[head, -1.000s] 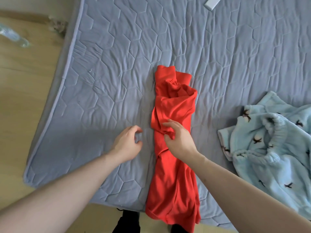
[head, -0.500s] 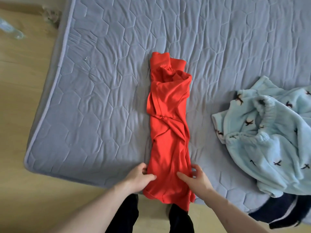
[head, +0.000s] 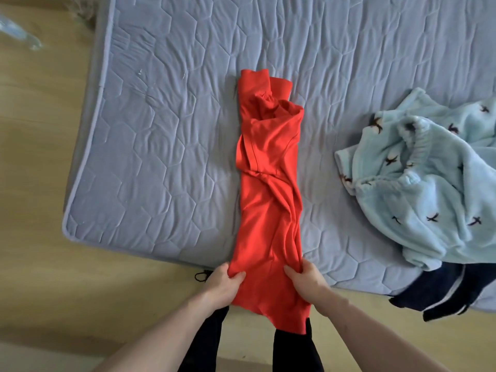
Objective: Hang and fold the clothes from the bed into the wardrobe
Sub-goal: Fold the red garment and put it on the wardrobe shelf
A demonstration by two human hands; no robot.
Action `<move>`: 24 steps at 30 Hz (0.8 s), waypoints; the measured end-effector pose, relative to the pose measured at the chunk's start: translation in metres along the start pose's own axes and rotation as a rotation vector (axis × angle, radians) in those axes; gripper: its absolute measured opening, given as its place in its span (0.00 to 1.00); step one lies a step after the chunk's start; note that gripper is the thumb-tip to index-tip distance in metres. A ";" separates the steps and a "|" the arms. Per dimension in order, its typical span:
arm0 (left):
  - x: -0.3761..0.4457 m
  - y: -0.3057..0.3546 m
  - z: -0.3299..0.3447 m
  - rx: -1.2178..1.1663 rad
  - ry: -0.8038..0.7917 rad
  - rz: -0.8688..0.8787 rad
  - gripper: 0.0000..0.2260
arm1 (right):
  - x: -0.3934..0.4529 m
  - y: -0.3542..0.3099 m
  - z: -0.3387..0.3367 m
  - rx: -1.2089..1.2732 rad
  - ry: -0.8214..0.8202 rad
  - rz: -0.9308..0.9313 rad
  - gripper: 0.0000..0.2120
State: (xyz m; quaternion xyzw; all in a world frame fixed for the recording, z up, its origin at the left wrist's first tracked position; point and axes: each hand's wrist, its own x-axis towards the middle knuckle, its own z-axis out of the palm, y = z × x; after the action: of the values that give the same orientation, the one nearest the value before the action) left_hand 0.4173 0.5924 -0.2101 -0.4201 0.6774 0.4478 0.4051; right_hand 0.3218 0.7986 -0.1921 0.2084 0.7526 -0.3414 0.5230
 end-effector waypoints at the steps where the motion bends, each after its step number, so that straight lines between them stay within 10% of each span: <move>1: -0.005 -0.004 0.000 0.005 -0.024 -0.013 0.06 | -0.006 0.003 0.001 -0.009 -0.013 0.020 0.13; 12: -0.053 0.062 -0.047 -0.215 0.213 0.236 0.14 | -0.034 -0.055 -0.037 0.284 0.109 0.070 0.23; 24: -0.015 0.268 -0.159 -0.755 0.037 0.300 0.06 | -0.002 -0.250 -0.128 0.700 0.080 -0.057 0.22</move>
State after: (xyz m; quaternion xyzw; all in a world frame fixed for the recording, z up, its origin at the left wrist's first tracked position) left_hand 0.1453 0.5108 -0.0816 -0.4437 0.5265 0.7116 0.1401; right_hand 0.0722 0.7223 -0.0883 0.3672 0.6155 -0.5847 0.3801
